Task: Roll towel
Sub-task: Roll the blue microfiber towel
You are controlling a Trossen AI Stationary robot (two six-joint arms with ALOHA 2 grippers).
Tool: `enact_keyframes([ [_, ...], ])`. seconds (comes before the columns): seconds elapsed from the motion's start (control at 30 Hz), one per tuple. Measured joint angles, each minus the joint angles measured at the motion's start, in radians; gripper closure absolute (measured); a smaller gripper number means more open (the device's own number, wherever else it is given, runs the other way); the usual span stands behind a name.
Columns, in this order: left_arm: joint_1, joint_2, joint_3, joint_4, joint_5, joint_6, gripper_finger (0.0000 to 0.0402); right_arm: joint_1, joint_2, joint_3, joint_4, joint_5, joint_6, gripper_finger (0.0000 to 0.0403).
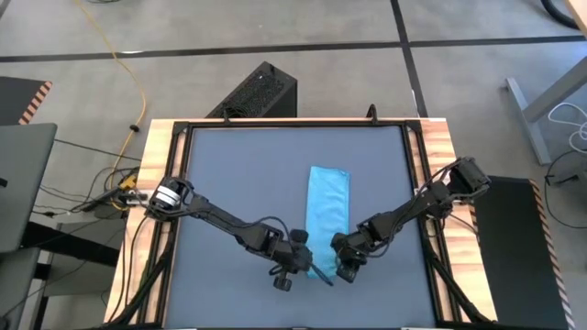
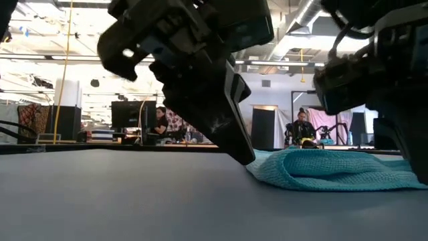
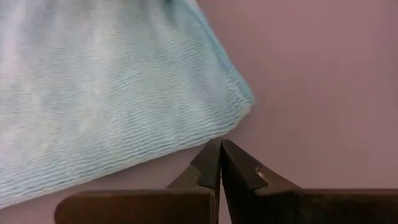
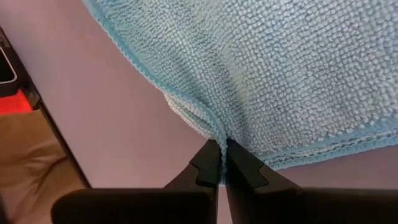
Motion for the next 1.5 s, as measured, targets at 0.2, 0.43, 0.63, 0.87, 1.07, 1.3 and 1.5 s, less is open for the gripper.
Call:
enact_keyframes([
  [0.2,-0.025,0.000,0.000,0.000,-0.086,0.017,0.0402,-0.053,0.001,0.000,0.002,-0.082,-0.002,0.0365],
  [0.43,-0.023,0.000,0.000,0.031,-0.097,0.072,0.0401,-0.068,0.002,0.000,-0.001,-0.078,-0.028,0.0365],
  [0.63,-0.008,0.000,0.000,0.058,0.063,0.071,0.0363,-0.068,0.001,0.001,-0.013,-0.064,-0.034,0.0365],
  [0.87,-0.011,0.000,0.000,0.087,0.115,0.053,0.0231,-0.068,-0.001,0.001,-0.014,-0.044,-0.057,0.0365],
  [1.07,-0.039,0.000,0.000,0.094,-0.070,0.066,0.0190,-0.064,-0.001,0.002,-0.015,-0.026,-0.060,0.0365],
  [1.3,-0.041,-0.001,0.000,0.110,-0.075,0.125,0.0218,-0.053,-0.002,0.002,-0.015,-0.007,-0.056,0.0365],
  [1.5,-0.039,0.044,0.005,0.116,-0.050,0.118,0.0236,-0.055,-0.001,0.001,-0.010,-0.004,-0.051,0.0365],
])
